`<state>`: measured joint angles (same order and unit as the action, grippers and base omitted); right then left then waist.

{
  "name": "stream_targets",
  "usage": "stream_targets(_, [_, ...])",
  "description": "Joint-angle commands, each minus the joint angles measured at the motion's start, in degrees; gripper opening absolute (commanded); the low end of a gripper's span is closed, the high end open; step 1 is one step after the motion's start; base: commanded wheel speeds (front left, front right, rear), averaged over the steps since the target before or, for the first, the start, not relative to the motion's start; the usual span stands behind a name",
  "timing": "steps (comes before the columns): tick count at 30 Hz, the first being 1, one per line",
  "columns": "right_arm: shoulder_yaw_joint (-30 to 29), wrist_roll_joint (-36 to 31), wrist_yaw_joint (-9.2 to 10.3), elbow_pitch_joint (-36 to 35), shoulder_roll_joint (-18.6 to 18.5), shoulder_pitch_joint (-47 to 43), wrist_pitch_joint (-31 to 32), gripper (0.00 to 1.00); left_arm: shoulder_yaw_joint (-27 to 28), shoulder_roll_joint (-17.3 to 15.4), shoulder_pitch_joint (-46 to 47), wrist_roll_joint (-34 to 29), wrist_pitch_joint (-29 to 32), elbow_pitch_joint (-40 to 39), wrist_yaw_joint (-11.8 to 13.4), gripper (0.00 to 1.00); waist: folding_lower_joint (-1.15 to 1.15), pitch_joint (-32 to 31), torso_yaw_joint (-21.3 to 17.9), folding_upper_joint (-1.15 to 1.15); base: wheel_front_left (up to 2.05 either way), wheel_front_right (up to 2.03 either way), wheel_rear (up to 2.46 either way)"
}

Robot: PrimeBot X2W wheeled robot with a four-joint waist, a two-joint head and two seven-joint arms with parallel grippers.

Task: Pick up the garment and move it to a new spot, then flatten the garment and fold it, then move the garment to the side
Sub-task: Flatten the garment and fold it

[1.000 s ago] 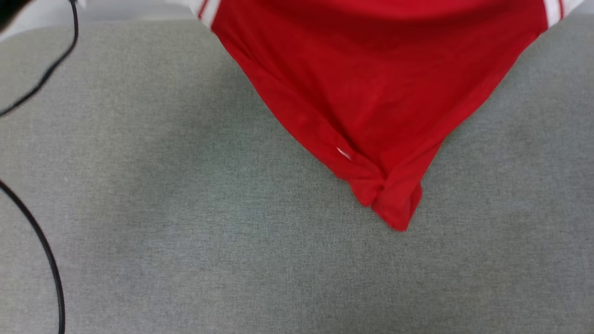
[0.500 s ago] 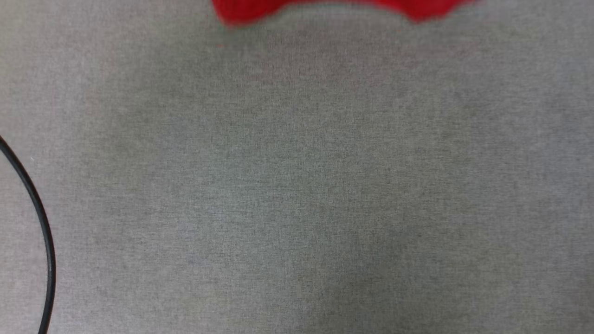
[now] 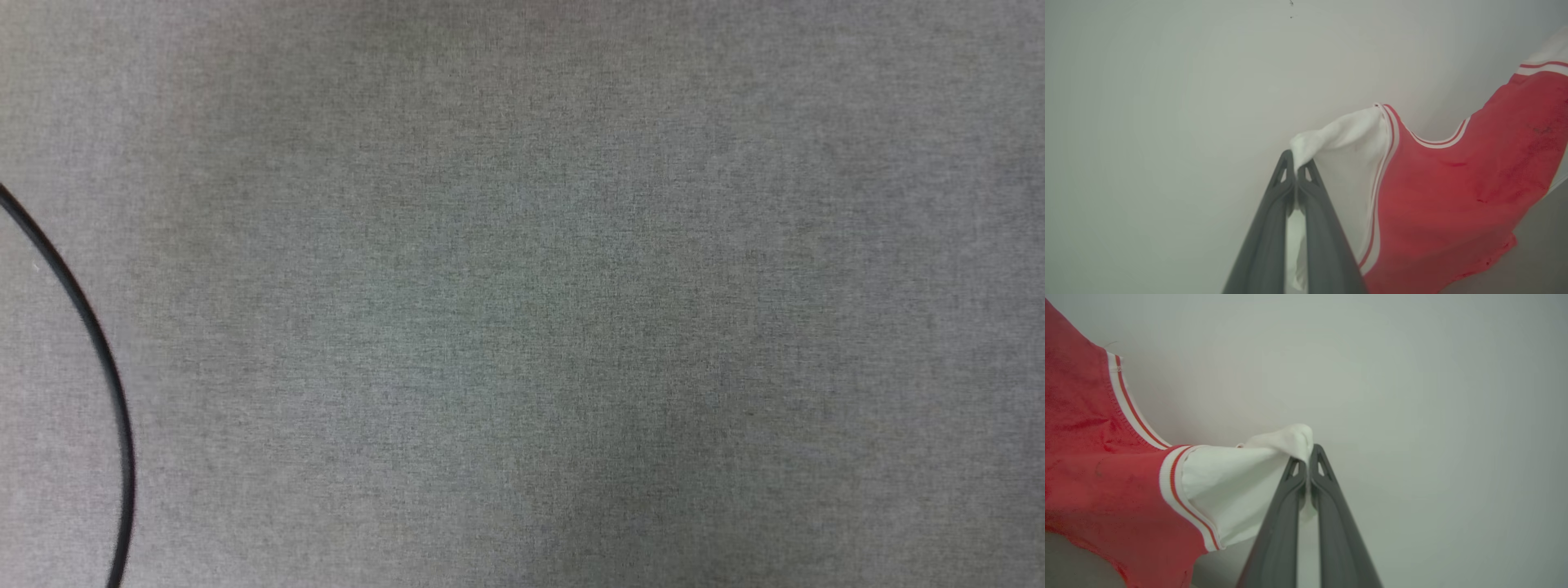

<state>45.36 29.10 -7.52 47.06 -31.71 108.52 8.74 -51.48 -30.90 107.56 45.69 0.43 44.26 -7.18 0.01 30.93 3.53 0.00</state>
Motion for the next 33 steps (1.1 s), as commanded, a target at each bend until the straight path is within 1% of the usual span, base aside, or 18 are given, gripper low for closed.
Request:
stream_targets(1, [0.8,1.1,0.06,0.7,0.6,-2.0,-0.7,0.00,-0.4,-0.1,-1.7,0.6,-0.8,0.5,-0.1,0.00,-0.01,-0.5,-0.2,0.00,0.00,0.00,0.00])
stream_targets(5, [3.8,4.4,0.06,2.5,1.0,-7.2,-3.0,0.00,-2.7,0.3,-7.8,2.3,-2.5,0.8,-0.2,0.00,-0.01,-2.4,-0.3,0.00,0.00,0.00,0.00])
stream_targets(8, [5.9,8.2,0.05,2.8,2.2,-12.9,-4.4,0.00,-4.8,-0.6,-13.4,3.8,-4.0,0.0,-0.2,0.00,-0.01,-4.5,-0.4,0.00,0.00,0.00,0.00])
stream_targets(11, [8.1,11.6,0.06,2.5,2.3,-18.6,-5.9,0.00,-6.6,-1.6,-19.6,5.2,-5.8,-1.0,-0.2,0.00,-0.01,-7.2,-0.7,0.00,0.00,0.00,0.00])
stream_targets(15, [11.8,15.2,0.05,1.5,2.2,-26.6,-7.1,0.00,-8.6,-2.7,-28.7,7.1,-7.8,-2.5,-0.2,0.00,-0.01,-10.7,-0.9,0.00,0.00,0.00,0.00])
stream_targets(19, [15.2,18.2,0.05,-0.2,0.8,-34.1,-8.5,0.00,-9.9,-3.8,-38.0,9.0,-9.4,-4.5,0.2,0.00,-0.01,-13.6,-1.0,0.00,0.00,0.00,0.00])
stream_targets(23, [18.4,21.1,0.05,-2.1,-0.7,-41.5,-9.4,0.00,-9.8,-5.5,-47.1,11.7,-11.6,-7.4,2.1,0.00,-0.01,-16.2,-1.4,0.00,0.00,0.00,0.00])
stream_targets(25, [20.2,22.3,0.05,-3.0,-1.9,-45.2,-10.0,0.00,-10.7,-6.3,-51.8,12.3,-12.1,-9.3,3.1,0.00,-0.01,-17.7,-1.6,0.00,0.00,0.00,0.00])
stream_targets(26, [20.2,22.3,0.05,-3.0,-1.9,-45.2,-10.0,0.00,-10.7,-6.3,-51.8,12.3,-12.1,-9.3,3.1,0.00,-0.01,-17.7,-1.6,0.00,0.00,0.00,0.00])
stream_targets(27, [21.3,23.7,0.05,-4.3,-3.1,-48.4,-10.6,0.00,-11.1,-7.4,-55.9,13.1,-12.5,-11.3,4.5,0.00,-0.01,-19.0,-1.9,0.00,0.00,0.00,0.00])
stream_targets(30, [23.4,24.6,0.05,-5.9,-5.0,-53.6,-11.5,0.00,-12.2,-9.4,-62.5,14.4,-12.7,-14.3,6.6,0.00,-0.01,-21.2,-2.4,0.00,0.00,0.00,0.00])
stream_targets(32, [23.9,25.5,0.05,-6.8,-6.7,-56.9,-12.5,0.00,-12.5,-11.0,-66.6,15.4,-12.9,-16.5,8.7,0.00,-0.01,-22.7,-2.7,0.00,0.00,0.00,0.00])
stream_targets(33, [23.9,25.5,0.05,-6.8,-6.7,-56.9,-12.5,0.00,-12.5,-11.0,-66.6,15.4,-12.9,-16.5,8.7,0.00,-0.01,-22.7,-2.7,0.00,0.00,0.00,0.00])
